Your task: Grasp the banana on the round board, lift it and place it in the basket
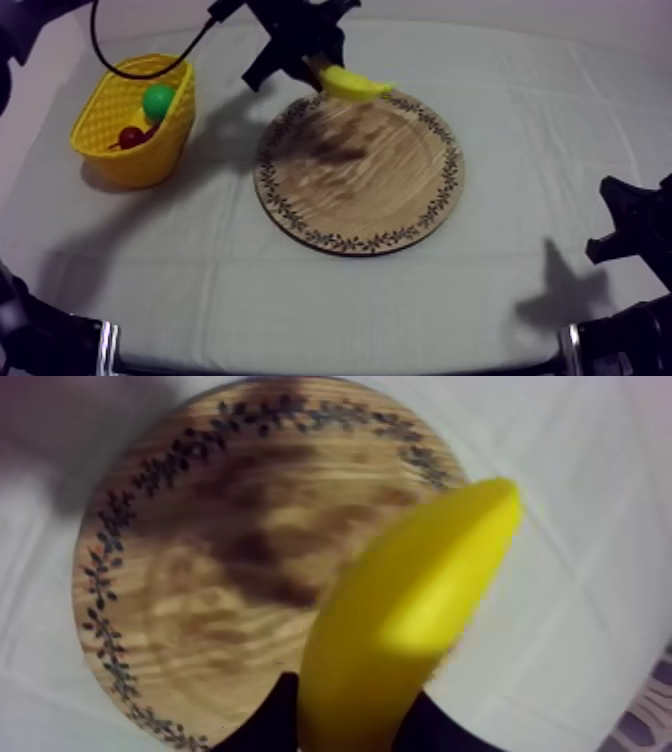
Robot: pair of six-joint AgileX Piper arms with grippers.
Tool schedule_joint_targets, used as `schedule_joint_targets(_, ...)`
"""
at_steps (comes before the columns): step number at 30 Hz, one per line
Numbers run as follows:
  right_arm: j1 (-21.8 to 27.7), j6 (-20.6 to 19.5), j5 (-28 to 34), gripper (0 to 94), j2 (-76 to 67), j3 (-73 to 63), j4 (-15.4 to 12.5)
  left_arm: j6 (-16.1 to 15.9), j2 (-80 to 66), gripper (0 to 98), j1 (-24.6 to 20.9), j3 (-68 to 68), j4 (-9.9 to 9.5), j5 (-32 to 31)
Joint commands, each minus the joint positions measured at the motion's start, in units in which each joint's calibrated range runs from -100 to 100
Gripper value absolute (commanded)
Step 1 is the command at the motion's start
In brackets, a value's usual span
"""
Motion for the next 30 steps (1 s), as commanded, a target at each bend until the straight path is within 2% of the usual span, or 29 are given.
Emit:
schedule_joint_targets(1,-0.01,-0.01,0.00,0.2,0.00,0.05,-0.02,0.31,-2.23,17.6,0.14,-0.18,-0.05,0.39)
schedule_joint_targets(4,-0.01,-0.01,0.00,0.2,0.00,0.05,-0.02,0.29,-4.53,17.7,0.16,0.05,-0.17,0.94)
schedule_joint_targets(7,-0.01,-0.01,0.00,0.2,0.00,0.05,-0.02,-1.05,-6.49,17.7,-0.29,1.47,-0.26,1.09)
schedule_joint_targets(20,-0.01,-0.01,0.00,0.2,0.00,0.05,-0.02,-15.29,-14.68,18.0,-8.12,14.88,-1.46,0.99)
schedule_joint_targets(30,-0.01,-0.01,0.00,0.2,0.00,0.05,-0.02,-24.89,-20.20,18.4,-16.83,21.84,-4.85,6.68)
